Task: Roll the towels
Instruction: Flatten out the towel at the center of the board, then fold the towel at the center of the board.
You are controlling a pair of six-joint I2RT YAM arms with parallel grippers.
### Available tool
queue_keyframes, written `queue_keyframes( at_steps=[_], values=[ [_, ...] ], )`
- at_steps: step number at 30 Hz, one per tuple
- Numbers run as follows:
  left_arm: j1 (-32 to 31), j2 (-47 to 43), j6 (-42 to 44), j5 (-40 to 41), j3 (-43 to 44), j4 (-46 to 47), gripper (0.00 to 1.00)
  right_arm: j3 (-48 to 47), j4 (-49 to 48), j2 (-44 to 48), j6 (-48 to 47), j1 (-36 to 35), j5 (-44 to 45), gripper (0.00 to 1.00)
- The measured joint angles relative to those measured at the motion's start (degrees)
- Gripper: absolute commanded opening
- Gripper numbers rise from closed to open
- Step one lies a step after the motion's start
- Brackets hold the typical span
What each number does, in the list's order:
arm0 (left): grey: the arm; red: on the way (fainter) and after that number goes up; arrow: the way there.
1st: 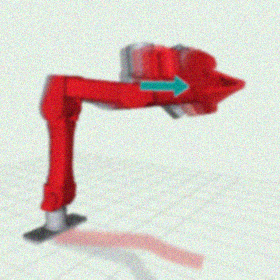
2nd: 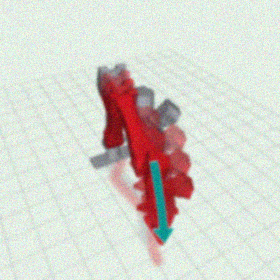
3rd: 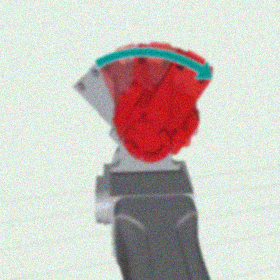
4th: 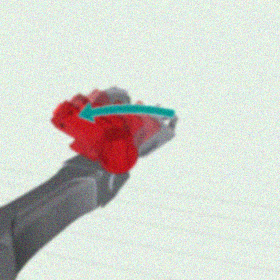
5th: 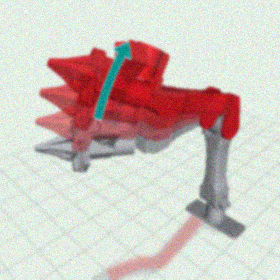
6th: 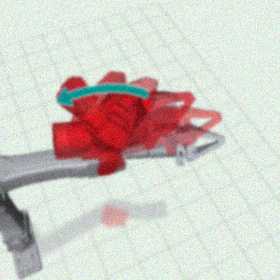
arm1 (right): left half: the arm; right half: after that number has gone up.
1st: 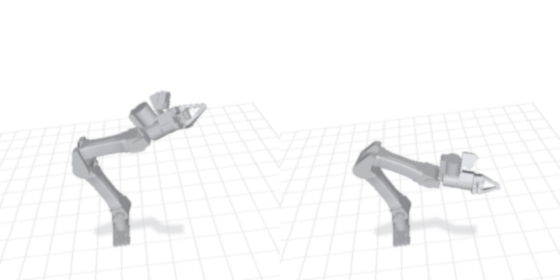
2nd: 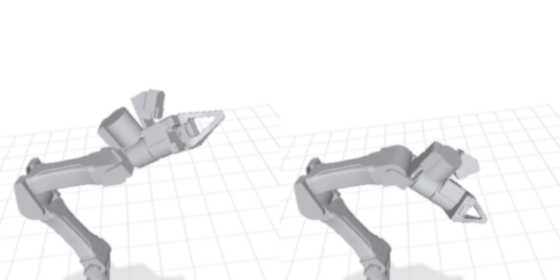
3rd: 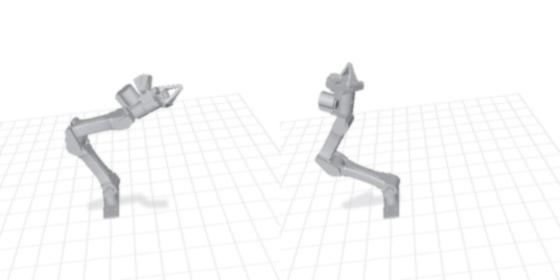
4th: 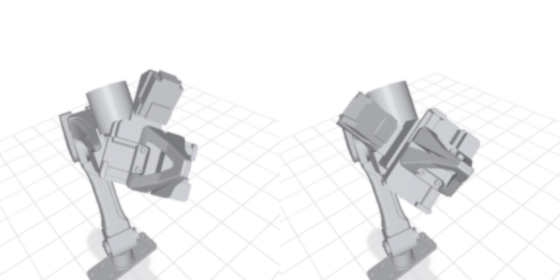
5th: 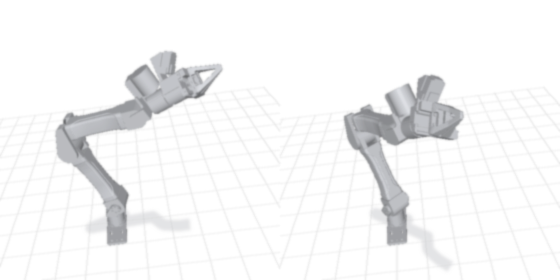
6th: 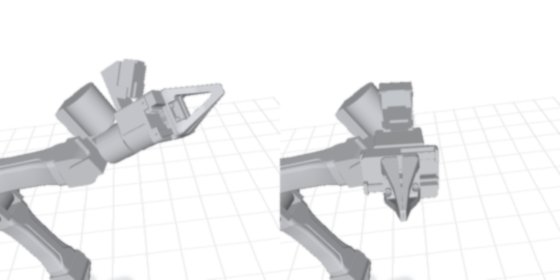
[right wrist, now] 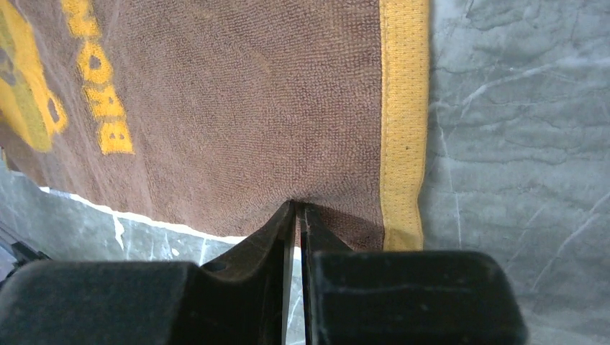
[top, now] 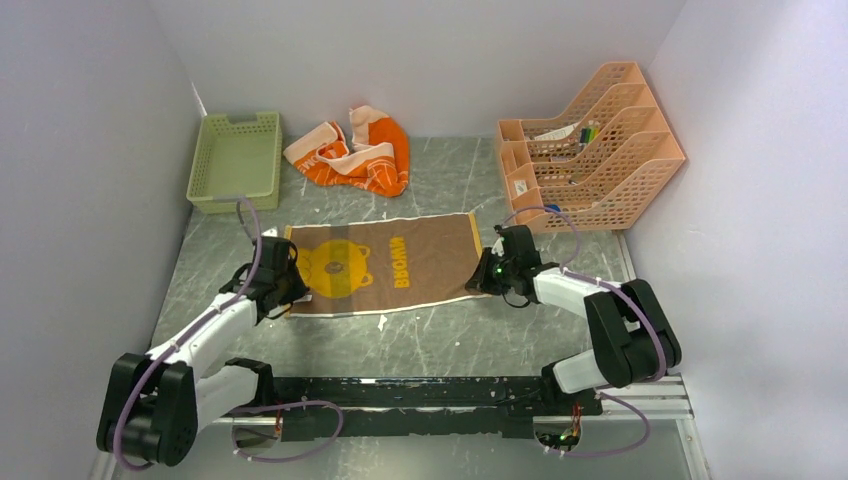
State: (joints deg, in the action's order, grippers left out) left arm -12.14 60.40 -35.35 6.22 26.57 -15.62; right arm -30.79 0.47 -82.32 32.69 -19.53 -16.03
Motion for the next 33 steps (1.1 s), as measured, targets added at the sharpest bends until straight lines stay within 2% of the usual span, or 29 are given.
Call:
queue_keyframes(
  at_steps=[5, 9, 11, 13, 14, 16, 17, 19, 22, 25, 29, 31, 33],
  values=[
    [0.07, -0.13, -7.39, 3.56, -4.87, 0.63, 0.07, 0.92, -1.07, 0.50, 1.44, 0.63, -0.13, 0.10],
    [0.07, 0.04, -13.18, 5.75, -4.87, -0.61, 0.07, 1.01, 0.68, 1.77, 1.38, 0.83, 1.01, 0.19],
    [0.07, 1.11, -15.65, 6.25, -4.15, -1.40, 0.07, 1.01, 2.16, 2.84, 1.29, 1.03, 1.60, 0.30],
    [0.11, 2.95, -17.33, 6.45, -2.45, -2.97, 0.08, 0.94, 3.82, 4.09, 1.03, 1.16, 2.19, 0.56],
    [0.13, 3.87, -17.66, 6.45, -1.42, -4.00, 0.15, 0.68, 4.83, 4.83, 0.74, 1.18, 2.40, 0.67],
    [0.15, 4.57, -17.22, 6.40, 0.39, -6.23, 0.45, -1.46, 7.50, 6.19, -0.66, 1.22, 3.34, 0.79],
    [0.20, 4.59, -16.22, 6.29, 1.95, -7.87, 0.55, -3.50, 8.57, 6.49, -1.79, 1.27, 4.17, 0.83],
    [0.39, 4.46, -11.74, 5.18, 7.08, -9.35, 0.62, -8.92, 9.97, 6.29, -4.59, 1.36, 6.19, 0.85],
    [1.42, 5.75, -3.76, 1.60, 16.90, -7.82, 0.61, -21.07, 9.18, 2.43, -9.64, 2.84, 6.56, 0.79],
    [4.33, 12.74, 4.48, -3.56, 29.83, -7.45, 0.67, -31.82, 5.84, -5.31, -12.70, 6.34, 3.34, 0.76],
    [9.20, 24.39, 15.28, -11.04, 42.29, -9.07, 0.74, -38.56, 3.78, -17.11, -16.87, 10.36, 0.28, 0.74],
    [12.41, 29.05, 20.26, -14.91, 45.66, -11.85, 0.76, -41.44, 5.55, -23.98, -19.91, 11.23, -0.42, 0.74],
    [15.63, 32.33, 24.48, -18.14, 47.17, -14.27, 0.77, -42.40, 6.91, -27.12, -21.66, 11.39, -0.76, 0.74]
  ],
)
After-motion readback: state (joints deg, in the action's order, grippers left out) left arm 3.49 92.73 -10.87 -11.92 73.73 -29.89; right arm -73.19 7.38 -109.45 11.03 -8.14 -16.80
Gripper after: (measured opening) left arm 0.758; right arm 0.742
